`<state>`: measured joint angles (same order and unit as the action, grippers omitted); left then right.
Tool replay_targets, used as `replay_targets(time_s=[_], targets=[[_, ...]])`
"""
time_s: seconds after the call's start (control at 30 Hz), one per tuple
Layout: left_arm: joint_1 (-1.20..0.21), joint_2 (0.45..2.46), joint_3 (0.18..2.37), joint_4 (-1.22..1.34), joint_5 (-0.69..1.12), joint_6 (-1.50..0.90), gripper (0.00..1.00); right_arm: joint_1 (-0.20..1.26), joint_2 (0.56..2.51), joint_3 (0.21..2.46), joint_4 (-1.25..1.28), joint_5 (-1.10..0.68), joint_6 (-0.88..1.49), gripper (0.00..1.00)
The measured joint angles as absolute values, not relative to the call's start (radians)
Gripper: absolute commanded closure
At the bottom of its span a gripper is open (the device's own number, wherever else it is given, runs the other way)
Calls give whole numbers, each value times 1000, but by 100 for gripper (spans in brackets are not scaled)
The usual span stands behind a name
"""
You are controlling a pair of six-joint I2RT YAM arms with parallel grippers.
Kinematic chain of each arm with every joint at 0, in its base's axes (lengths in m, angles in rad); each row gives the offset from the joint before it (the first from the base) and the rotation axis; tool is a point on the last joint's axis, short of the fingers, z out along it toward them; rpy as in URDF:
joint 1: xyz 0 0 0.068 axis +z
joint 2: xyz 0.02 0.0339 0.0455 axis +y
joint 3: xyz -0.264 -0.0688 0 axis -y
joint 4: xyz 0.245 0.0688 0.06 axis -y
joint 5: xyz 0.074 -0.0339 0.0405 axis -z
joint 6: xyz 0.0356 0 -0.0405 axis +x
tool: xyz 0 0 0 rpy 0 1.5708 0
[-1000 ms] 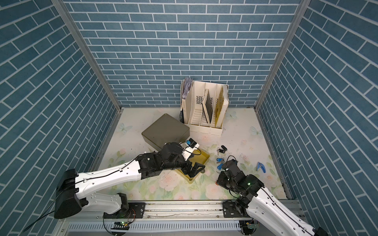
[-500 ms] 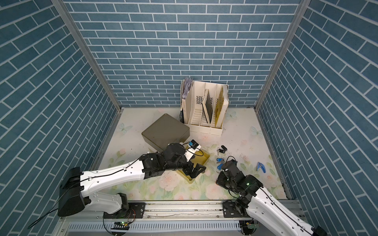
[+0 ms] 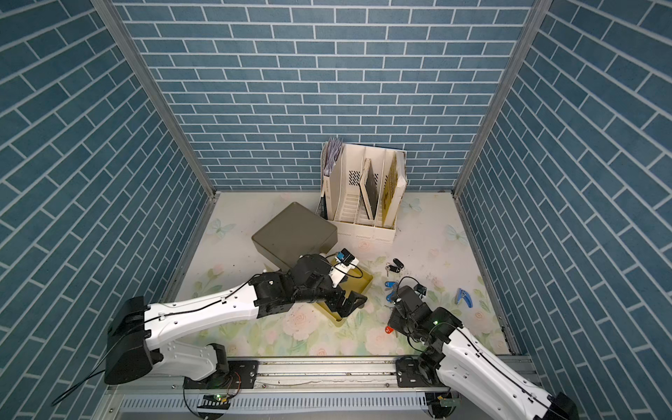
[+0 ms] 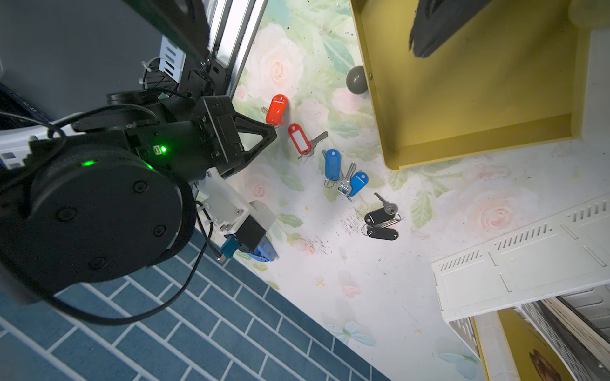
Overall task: Take the keys out of the drawer
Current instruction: Place the key at the center of the board.
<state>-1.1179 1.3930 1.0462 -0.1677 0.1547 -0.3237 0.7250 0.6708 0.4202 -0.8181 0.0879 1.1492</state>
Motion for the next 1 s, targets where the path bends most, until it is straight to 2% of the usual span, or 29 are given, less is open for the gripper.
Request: replay_targets(time_s=[0.73,1.0], targets=[[-1119,1454,1084,-169,169,-302,0,688,674,402,-815,150,1149,100],[-1119,1470,1099,-171,177,-302,0,684,657,390,-814,157,1148,84]])
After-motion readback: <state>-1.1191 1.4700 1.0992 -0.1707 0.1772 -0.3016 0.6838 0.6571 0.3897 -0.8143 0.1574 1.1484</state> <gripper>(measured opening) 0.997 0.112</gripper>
